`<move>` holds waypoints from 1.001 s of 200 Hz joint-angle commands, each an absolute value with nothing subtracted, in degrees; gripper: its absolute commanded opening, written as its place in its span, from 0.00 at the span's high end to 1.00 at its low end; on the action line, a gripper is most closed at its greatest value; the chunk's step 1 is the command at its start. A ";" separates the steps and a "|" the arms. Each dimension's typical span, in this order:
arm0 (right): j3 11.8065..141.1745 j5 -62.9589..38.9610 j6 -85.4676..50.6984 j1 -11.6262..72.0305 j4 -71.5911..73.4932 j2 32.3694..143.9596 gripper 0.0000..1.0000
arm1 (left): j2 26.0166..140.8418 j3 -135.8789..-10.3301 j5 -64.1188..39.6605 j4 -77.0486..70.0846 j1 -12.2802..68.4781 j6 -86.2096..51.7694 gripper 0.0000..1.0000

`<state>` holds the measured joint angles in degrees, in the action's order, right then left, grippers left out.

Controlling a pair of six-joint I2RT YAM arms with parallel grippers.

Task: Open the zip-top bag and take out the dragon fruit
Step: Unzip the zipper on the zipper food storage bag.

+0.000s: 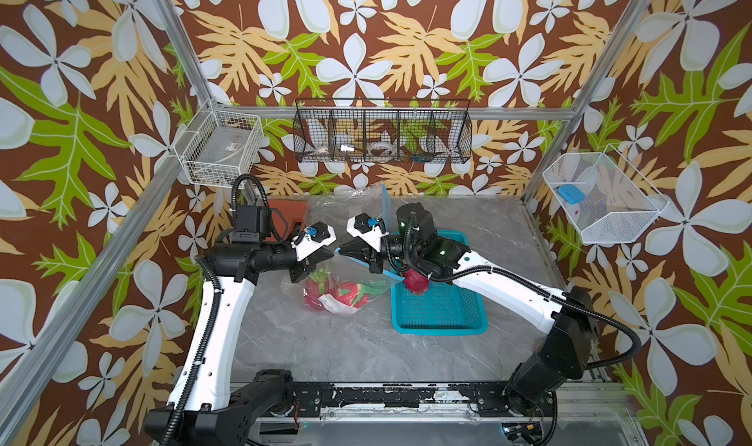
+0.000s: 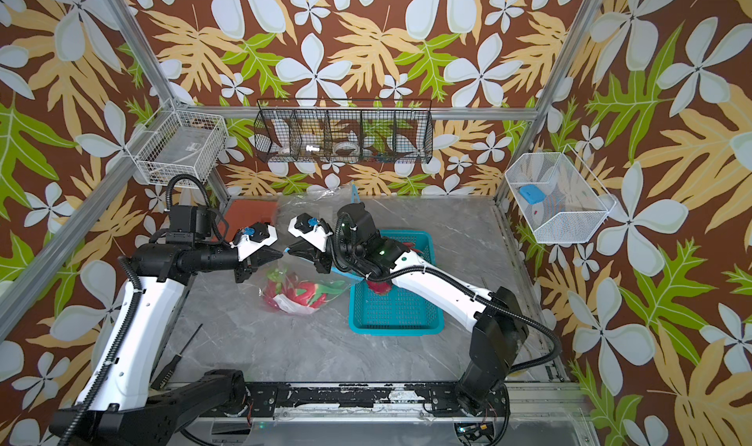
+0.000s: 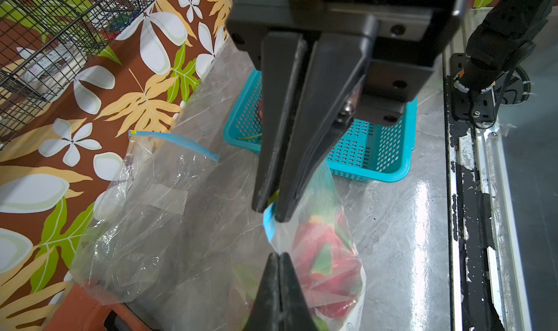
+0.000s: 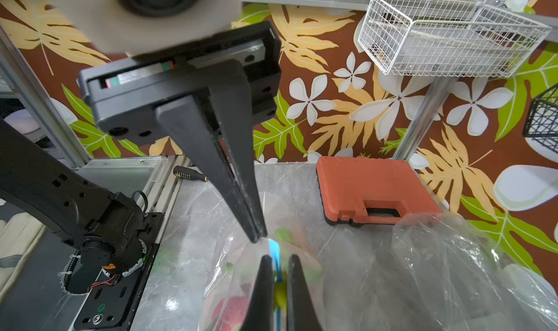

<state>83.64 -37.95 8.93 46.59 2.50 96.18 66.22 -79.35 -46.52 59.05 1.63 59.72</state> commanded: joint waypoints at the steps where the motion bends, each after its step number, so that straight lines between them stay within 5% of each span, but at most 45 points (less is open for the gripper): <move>1: 82.77 -39.38 5.12 45.79 4.74 96.29 1.00 | 65.93 -78.79 -45.59 57.77 1.58 60.08 1.00; 28: 80.82 -39.33 4.04 45.76 6.00 95.29 1.00 | 66.22 -78.38 -45.09 57.27 1.66 60.21 1.00; 46: 80.76 -39.89 2.85 45.81 7.47 94.69 1.00 | 67.22 -79.37 -43.34 56.60 2.46 57.69 0.46; 64: 81.46 -40.16 3.01 46.17 7.60 94.22 1.00 | 68.64 -81.51 -42.00 58.19 4.36 57.53 0.31; 100: 84.59 -40.08 5.80 47.62 3.50 94.22 1.00 | 71.41 -86.39 -42.22 63.67 7.54 59.46 0.39; 140: 85.51 -39.95 6.65 47.72 2.51 93.28 1.00 | 72.60 -87.28 -40.63 65.19 7.82 60.23 0.73; 200: 86.66 -39.93 6.87 47.99 1.55 93.30 1.00 | 72.38 -86.64 -41.23 64.42 7.91 58.72 0.73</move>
<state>85.76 -38.74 6.48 47.79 -1.93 93.73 72.44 -86.52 -40.77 64.12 7.77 59.44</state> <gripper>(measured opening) 0.086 0.276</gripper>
